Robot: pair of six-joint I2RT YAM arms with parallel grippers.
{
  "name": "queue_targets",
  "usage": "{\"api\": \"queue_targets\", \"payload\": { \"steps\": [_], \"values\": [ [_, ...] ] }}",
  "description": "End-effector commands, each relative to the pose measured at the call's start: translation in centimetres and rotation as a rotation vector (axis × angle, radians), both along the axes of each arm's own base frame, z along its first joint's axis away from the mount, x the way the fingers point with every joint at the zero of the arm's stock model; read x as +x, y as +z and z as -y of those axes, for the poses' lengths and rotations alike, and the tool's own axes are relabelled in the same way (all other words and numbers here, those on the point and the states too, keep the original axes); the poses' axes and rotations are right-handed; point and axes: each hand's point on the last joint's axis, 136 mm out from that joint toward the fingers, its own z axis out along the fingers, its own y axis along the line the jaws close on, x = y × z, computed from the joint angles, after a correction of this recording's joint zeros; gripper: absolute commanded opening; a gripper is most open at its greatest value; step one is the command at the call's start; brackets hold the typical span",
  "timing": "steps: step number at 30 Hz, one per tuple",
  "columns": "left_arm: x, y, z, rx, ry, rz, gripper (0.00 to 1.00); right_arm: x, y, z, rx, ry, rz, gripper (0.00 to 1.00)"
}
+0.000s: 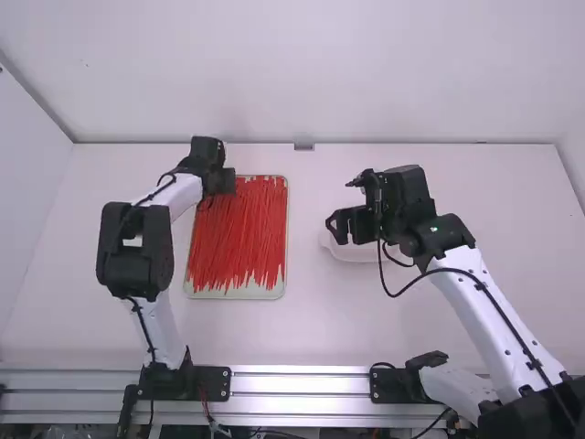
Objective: Fasten the cable tie
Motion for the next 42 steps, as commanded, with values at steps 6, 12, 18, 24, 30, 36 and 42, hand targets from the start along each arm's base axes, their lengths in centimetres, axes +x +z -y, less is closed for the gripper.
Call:
{"api": "queue_targets", "payload": {
  "steps": [6, 12, 18, 24, 30, 36, 42],
  "values": [
    [1.9, 3.4, -0.5, 0.026, -0.009, 0.029, 0.54, -0.3, 0.4, 0.0, 0.001, 0.000, 0.006, 0.98],
    [2.5, 6.0, -0.3, 0.031, -0.028, 0.036, 0.53, -0.6, 0.1, 0.1, -0.006, -0.001, -0.011, 0.98],
    [2.5, 5.5, -0.3, 0.030, -0.028, 0.020, 0.52, -0.6, 0.1, 0.1, -0.006, 0.000, -0.011, 0.98],
    [2.3, 1.4, 0.1, 0.029, -0.035, -0.060, 0.49, -0.6, 0.1, 0.2, -0.007, -0.002, -0.010, 0.98],
    [2.2, -1.3, 0.8, -0.008, -0.058, -0.106, 0.47, -0.6, 0.1, 0.2, -0.008, -0.004, -0.011, 0.98],
    [2.1, -1.5, 0.7, -0.004, -0.058, -0.114, 0.43, -0.6, 0.1, 0.3, -0.009, -0.005, -0.011, 0.98],
    [1.6, -1.8, 0.5, -0.005, -0.054, -0.135, 0.32, -0.4, 0.0, 0.5, -0.024, -0.018, -0.005, 0.98]
  ]
}}
